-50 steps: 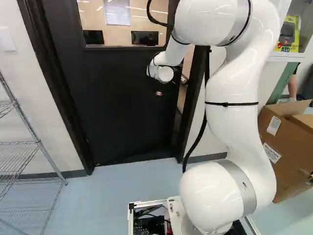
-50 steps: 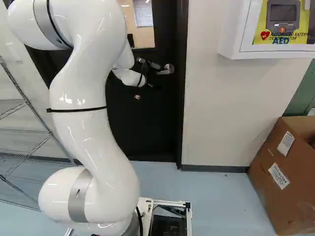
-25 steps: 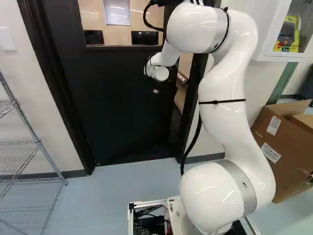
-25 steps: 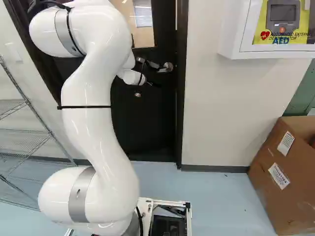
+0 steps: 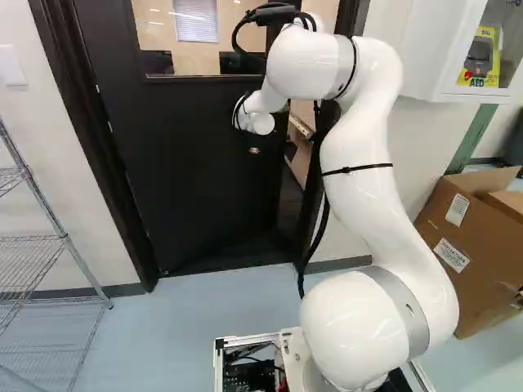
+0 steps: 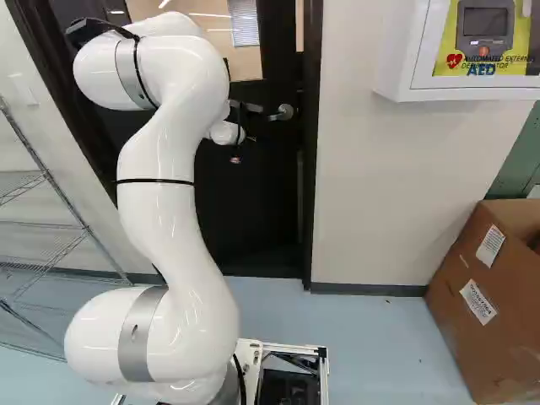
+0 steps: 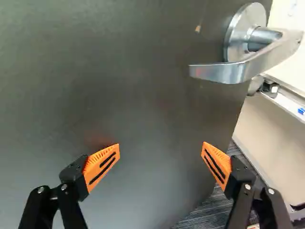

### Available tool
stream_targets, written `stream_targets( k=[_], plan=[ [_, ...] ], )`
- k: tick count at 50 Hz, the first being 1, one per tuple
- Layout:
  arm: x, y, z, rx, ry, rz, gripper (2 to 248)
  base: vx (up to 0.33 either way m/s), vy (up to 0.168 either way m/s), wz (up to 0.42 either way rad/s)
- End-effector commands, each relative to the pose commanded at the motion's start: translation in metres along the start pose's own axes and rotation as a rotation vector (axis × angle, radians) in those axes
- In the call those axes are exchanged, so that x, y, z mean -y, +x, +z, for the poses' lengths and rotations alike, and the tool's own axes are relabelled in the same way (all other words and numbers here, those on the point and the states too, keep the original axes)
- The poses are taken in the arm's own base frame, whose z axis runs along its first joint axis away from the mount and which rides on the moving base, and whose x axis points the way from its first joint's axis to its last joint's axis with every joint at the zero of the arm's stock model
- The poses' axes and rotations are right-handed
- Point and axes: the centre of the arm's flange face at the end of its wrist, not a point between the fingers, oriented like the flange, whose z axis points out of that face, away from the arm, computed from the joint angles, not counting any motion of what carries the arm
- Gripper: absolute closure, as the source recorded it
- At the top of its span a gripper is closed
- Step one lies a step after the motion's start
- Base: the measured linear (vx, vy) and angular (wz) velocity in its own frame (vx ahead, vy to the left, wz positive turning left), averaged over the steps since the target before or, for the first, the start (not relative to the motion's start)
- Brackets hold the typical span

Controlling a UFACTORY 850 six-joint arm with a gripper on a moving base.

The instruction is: Open the door and move inside

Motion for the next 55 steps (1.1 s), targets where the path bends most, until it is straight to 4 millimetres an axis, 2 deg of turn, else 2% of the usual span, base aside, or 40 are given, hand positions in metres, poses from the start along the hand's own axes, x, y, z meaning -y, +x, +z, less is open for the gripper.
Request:
stream_targets(
  k=[23,35,43,55],
  plan=[
    [0.046,-0.008,0.027,-0.004,0.159,-0.222,3,0.000,0.000,0.000],
    [0.063,-0.010,0.048,-0.024,0.193,-0.256,3,0.000,0.000,0.000],
    [0.068,-0.010,0.055,-0.033,0.199,-0.258,3,0.000,0.000,0.000],
    [0.068,-0.011,0.054,-0.032,0.200,-0.258,3,0.000,0.000,0.000]
  ],
)
